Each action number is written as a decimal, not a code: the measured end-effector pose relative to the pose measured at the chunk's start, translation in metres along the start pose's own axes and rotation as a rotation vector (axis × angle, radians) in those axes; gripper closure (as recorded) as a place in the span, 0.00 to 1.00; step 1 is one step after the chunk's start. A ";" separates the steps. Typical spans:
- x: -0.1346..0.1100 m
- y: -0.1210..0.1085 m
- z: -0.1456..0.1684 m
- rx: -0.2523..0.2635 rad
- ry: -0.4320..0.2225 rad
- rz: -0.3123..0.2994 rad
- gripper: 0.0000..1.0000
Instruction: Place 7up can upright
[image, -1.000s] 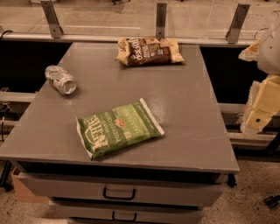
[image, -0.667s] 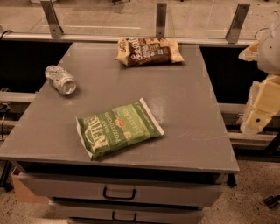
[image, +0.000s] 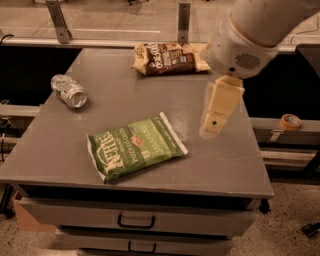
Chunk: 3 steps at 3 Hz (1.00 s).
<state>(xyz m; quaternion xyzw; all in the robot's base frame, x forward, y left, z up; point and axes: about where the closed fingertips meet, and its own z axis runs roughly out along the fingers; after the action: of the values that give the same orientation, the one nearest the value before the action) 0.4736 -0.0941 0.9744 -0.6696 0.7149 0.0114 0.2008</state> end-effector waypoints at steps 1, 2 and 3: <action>-0.082 -0.002 0.022 -0.028 -0.091 -0.105 0.00; -0.178 0.008 0.030 -0.057 -0.193 -0.214 0.00; -0.181 0.006 0.033 -0.054 -0.198 -0.208 0.00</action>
Offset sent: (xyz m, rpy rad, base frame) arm 0.0055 0.2698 0.0370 0.2078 -0.0204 0.3799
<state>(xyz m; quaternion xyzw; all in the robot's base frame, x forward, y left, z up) 0.4811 0.0879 0.9977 -0.7410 0.6177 0.0755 0.2523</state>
